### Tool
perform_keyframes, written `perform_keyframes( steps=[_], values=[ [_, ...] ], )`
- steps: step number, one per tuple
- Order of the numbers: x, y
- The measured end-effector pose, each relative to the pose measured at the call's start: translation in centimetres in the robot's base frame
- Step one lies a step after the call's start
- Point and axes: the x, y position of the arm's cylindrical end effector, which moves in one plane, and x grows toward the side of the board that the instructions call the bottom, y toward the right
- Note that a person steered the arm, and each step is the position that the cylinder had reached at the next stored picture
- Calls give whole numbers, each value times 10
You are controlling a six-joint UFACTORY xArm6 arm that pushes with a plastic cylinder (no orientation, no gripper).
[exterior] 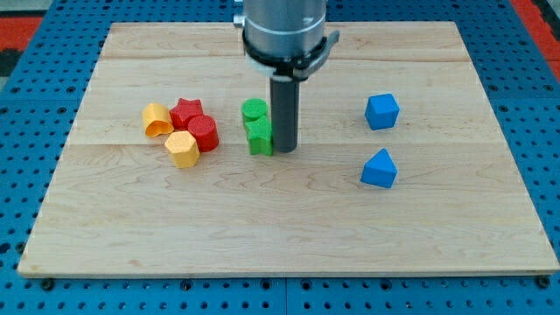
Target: Slide the hexagon to the bottom left side of the heart
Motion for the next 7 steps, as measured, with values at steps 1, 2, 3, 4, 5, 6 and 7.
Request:
perform_keyframes(
  steps=[1, 2, 3, 4, 5, 6, 7],
  values=[
    [-16, 23],
    [-14, 39],
    [-13, 39],
    [-13, 42],
    [-7, 50],
    [-3, 68],
    [17, 77]
  ],
)
